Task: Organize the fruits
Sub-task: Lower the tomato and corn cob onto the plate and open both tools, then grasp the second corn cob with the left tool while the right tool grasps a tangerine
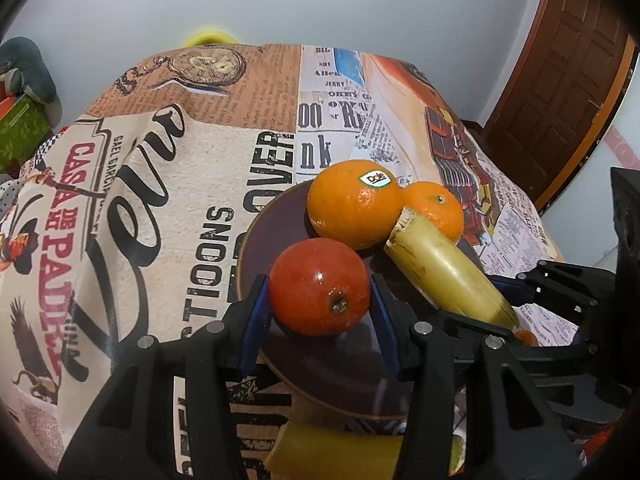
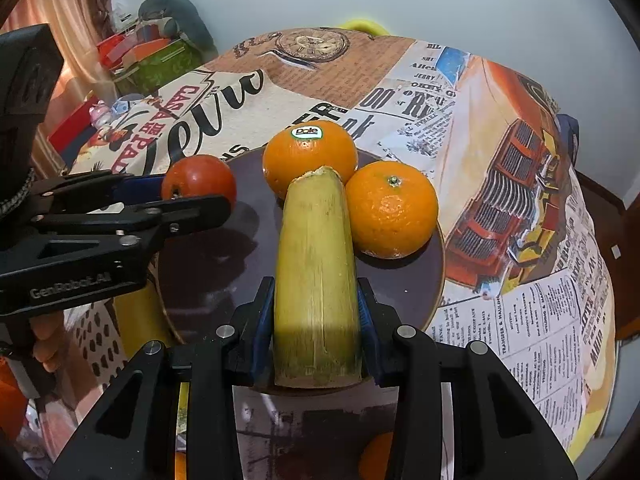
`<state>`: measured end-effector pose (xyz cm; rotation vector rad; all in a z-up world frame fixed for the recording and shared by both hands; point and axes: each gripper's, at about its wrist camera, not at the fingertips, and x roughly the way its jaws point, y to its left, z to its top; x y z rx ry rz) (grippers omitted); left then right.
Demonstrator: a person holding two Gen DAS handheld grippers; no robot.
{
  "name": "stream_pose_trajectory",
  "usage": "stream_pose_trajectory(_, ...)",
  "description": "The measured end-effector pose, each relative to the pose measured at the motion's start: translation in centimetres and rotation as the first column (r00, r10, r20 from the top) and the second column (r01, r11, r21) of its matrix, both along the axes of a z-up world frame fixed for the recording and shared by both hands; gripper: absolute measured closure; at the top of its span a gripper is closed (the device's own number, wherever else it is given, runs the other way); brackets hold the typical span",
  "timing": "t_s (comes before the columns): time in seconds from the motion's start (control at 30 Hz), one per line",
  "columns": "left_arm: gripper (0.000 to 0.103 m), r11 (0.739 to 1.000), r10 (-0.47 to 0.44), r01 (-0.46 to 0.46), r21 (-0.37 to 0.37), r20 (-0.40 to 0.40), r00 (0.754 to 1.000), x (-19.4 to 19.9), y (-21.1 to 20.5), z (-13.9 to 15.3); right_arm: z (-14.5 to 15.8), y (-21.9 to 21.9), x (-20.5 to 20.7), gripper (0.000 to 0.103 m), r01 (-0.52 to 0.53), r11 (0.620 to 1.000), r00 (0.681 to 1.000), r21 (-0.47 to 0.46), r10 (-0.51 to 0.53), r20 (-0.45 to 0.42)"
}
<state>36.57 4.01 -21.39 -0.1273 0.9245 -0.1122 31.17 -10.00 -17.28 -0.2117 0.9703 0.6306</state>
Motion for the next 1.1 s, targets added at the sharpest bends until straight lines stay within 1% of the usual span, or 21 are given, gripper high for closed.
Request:
stream_pose_trajectory(0.33, 0.054, 1.0, -0.006, 0.006, 0.001, -0.045, 0.999, 0.6, -0.4, -0.9, -0.3, 0.1, 0.1, 0.067, -0.004, 1.0, 1.0, -0.008, 0.004, -0.01)
stream_pose_trajectory(0.43, 0.051, 1.0, 0.001, -0.002, -0.009, -0.059, 0.998, 0.6, -0.3, -1.0, -0.3, 0.2, 0.1, 0.067, -0.003, 1.0, 1.0, -0.013, 0.003, -0.006)
stream_pose_trajectory(0.47, 0.043, 1.0, 0.006, -0.007, -0.022, -0.054, 0.998, 0.5, -0.2, -0.9, -0.3, 0.1, 0.1, 0.065, -0.003, 1.0, 1.0, -0.013, 0.003, -0.005)
stream_pose_trajectory(0.5, 0.038, 1.0, 0.016, -0.017, -0.026, -0.044, 0.999, 0.4, -0.1, -0.6, -0.2, 0.0, 0.0, 0.062, 0.0, 1.0, 1.0, -0.012, 0.0, -0.001)
stream_pose_trajectory(0.53, 0.032, 0.999, 0.028, -0.029, -0.026, -0.028, 0.999, 0.2, 0.0, -0.4, -0.1, -0.1, 0.0, 0.057, 0.006, 1.0, 1.0, -0.011, -0.006, 0.005)
stream_pose_trajectory(0.57, 0.032, 0.999, 0.039, -0.039, -0.024, -0.007, 0.999, 0.0, 0.1, 0.1, 0.0, -0.3, -0.1, 0.055, 0.011, 1.0, 1.0, -0.009, -0.011, 0.012)
stream_pose_trajectory(0.73, 0.031, 0.999, 0.043, -0.042, -0.02, 0.021, 0.999, -0.8, 0.2, 1.6, 0.8, -1.2, -0.7, 0.054, 0.022, 1.0, 0.999, 0.005, -0.022, 0.023)
stream_pose_trajectory(0.83, 0.031, 0.999, 0.044, -0.044, -0.001, 0.044, 0.998, -2.0, 0.1, 2.7, 1.7, -1.9, -1.3, 0.054, 0.034, 0.999, 0.999, 0.025, -0.035, 0.037)
stream_pose_trajectory(0.97, 0.031, 0.999, 0.031, -0.031, 0.011, 0.043, 0.999, -4.0, -0.2, 3.6, 3.3, -2.9, -2.5, 0.054, 0.05, 0.998, 0.996, 0.038, -0.052, 0.073)
stream_pose_trajectory(1.03, 0.03, 0.999, 0.021, -0.022, 0.032, 0.044, 0.999, -5.2, -0.5, 3.9, 4.1, -3.6, -3.3, 0.054, 0.057, 0.998, 0.994, 0.042, -0.06, 0.089)
stream_pose_trajectory(1.1, 0.027, 0.999, 0.018, -0.02, 0.048, 0.045, 0.999, -6.3, -0.8, 4.1, 4.8, -4.2, -4.1, 0.054, 0.065, 0.997, 0.992, 0.042, -0.069, 0.106)
